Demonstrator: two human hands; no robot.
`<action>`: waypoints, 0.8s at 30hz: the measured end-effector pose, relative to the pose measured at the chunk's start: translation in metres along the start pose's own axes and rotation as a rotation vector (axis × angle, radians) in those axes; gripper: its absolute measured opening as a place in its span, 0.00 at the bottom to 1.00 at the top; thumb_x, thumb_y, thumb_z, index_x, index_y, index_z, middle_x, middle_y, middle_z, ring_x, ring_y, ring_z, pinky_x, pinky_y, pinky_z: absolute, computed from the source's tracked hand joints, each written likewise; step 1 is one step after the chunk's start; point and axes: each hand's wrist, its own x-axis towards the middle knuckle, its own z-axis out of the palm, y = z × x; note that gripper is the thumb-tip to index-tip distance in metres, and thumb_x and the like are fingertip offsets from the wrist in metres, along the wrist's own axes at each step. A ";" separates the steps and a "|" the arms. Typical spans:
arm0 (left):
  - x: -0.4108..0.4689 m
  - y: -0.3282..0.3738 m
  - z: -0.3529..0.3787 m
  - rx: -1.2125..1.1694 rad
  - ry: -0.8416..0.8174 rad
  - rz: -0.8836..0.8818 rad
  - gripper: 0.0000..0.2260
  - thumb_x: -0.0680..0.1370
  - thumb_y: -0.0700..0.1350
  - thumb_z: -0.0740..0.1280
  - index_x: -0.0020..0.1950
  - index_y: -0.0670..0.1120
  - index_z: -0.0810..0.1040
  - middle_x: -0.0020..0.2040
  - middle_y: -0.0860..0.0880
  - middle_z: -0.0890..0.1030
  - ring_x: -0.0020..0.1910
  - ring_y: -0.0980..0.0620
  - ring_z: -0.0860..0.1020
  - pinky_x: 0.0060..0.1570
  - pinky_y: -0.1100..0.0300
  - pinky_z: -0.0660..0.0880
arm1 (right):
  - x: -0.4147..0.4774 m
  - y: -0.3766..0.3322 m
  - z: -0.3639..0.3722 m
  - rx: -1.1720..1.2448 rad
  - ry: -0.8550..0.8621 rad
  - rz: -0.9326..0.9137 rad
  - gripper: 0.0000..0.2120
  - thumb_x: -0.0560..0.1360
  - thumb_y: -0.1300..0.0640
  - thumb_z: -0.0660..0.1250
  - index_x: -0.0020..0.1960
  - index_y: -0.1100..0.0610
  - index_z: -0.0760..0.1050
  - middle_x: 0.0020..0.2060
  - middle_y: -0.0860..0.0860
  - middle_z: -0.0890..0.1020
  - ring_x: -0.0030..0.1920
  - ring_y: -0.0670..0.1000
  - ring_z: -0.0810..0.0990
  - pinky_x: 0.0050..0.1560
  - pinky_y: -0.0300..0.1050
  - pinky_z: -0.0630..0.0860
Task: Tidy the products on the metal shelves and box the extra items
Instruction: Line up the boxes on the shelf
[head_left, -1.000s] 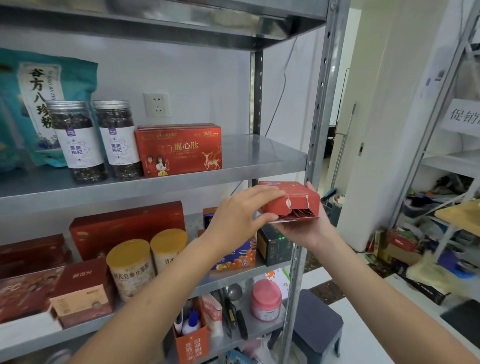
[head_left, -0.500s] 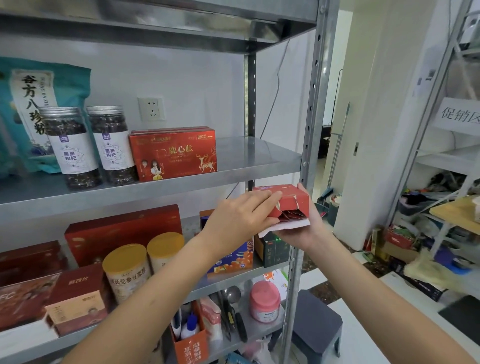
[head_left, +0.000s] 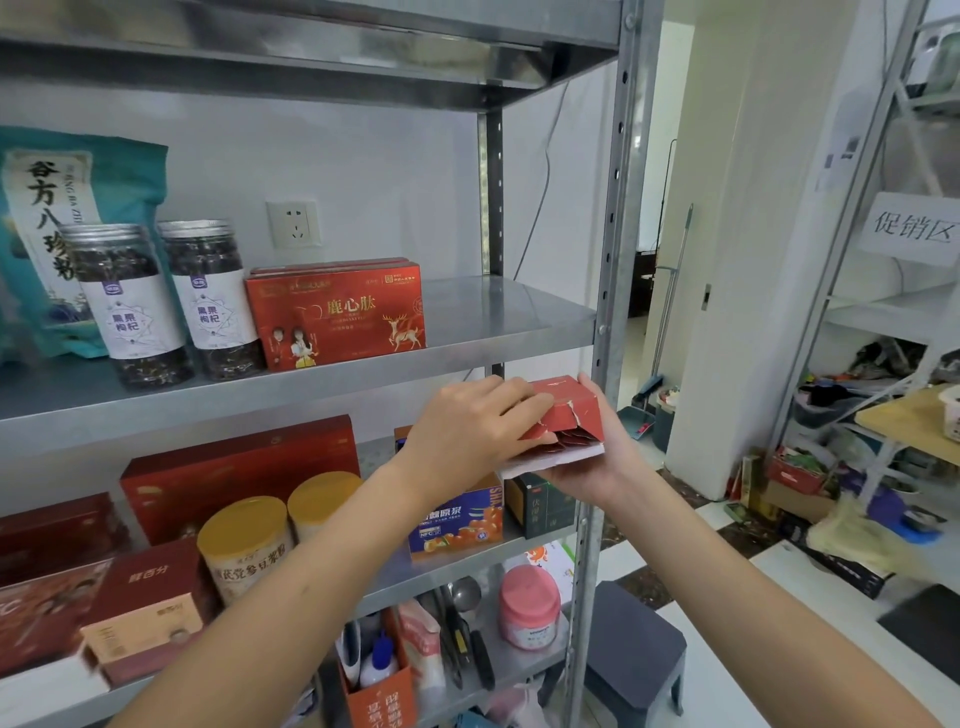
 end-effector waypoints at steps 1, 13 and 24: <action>0.001 0.000 0.000 -0.018 0.013 -0.004 0.15 0.78 0.50 0.65 0.49 0.39 0.84 0.44 0.42 0.85 0.38 0.45 0.84 0.27 0.54 0.79 | 0.000 0.000 -0.001 -0.002 0.005 0.006 0.31 0.73 0.33 0.63 0.53 0.62 0.80 0.44 0.61 0.85 0.41 0.60 0.85 0.40 0.51 0.82; 0.010 -0.003 0.007 -0.547 -0.066 -0.515 0.09 0.79 0.44 0.67 0.48 0.40 0.85 0.44 0.48 0.83 0.43 0.51 0.79 0.42 0.51 0.77 | -0.006 0.004 0.001 -0.002 0.006 0.058 0.32 0.74 0.34 0.63 0.56 0.64 0.75 0.43 0.63 0.85 0.40 0.61 0.85 0.37 0.53 0.82; 0.007 0.006 0.008 -0.846 -0.049 -0.800 0.05 0.77 0.44 0.70 0.47 0.55 0.81 0.44 0.63 0.80 0.47 0.65 0.77 0.40 0.73 0.73 | -0.007 0.011 -0.003 0.002 -0.013 0.041 0.30 0.74 0.35 0.63 0.54 0.63 0.77 0.44 0.63 0.85 0.41 0.61 0.85 0.40 0.54 0.82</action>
